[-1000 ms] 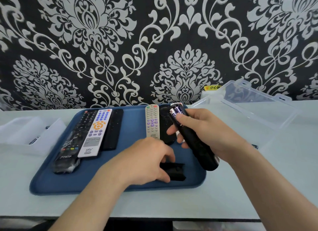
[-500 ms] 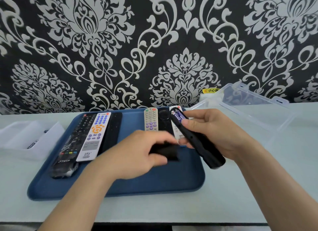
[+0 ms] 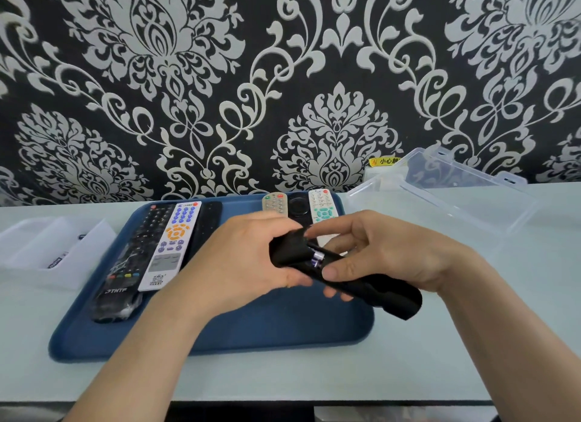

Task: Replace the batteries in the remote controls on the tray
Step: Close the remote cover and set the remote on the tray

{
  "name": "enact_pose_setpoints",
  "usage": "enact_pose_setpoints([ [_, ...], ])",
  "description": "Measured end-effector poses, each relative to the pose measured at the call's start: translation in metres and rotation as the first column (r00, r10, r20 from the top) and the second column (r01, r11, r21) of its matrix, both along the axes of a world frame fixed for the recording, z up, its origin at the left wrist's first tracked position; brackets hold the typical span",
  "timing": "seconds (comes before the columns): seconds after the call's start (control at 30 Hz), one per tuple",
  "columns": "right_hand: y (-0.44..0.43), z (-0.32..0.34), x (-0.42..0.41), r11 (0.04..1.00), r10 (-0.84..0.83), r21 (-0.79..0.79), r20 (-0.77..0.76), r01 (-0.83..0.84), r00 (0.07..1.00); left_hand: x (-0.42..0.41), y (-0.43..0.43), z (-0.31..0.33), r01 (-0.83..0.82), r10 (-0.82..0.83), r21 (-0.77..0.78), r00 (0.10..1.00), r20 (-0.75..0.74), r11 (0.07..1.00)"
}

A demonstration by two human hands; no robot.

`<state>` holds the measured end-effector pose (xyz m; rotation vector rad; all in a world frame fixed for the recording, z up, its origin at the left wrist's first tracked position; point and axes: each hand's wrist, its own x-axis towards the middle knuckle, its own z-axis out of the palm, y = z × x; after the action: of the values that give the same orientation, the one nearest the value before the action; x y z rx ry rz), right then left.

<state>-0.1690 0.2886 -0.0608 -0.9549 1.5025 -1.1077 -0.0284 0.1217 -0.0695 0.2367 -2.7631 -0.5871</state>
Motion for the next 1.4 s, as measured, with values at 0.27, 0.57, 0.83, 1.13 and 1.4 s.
enact_pose_setpoints([
  [0.27,-0.001,-0.001,-0.014,0.871,-0.423,-0.161,0.236,0.465,0.875,0.004,-0.007,0.006,-0.232,0.231,0.04,0.972,0.042,0.972],
  [0.57,-0.02,-0.005,0.006,0.77,-0.531,-0.255,0.254,0.585,0.809,-0.003,0.001,0.003,-0.233,0.244,-0.1,0.964,0.106,0.967],
  [0.83,-0.022,-0.004,0.013,0.811,-0.507,-0.308,0.054,0.497,0.86,-0.004,0.009,0.003,-0.203,0.276,-0.385,0.95,0.144,0.9],
  [1.13,-0.031,-0.018,0.017,0.842,-0.449,-0.328,0.016,0.429,0.893,-0.01,0.03,0.006,-0.212,0.339,-0.523,0.927,0.16,0.826],
  [1.4,-0.029,-0.017,0.015,0.86,-0.427,-0.245,0.131,0.447,0.895,-0.007,0.023,0.003,-0.088,0.101,-0.088,0.984,0.15,0.992],
])
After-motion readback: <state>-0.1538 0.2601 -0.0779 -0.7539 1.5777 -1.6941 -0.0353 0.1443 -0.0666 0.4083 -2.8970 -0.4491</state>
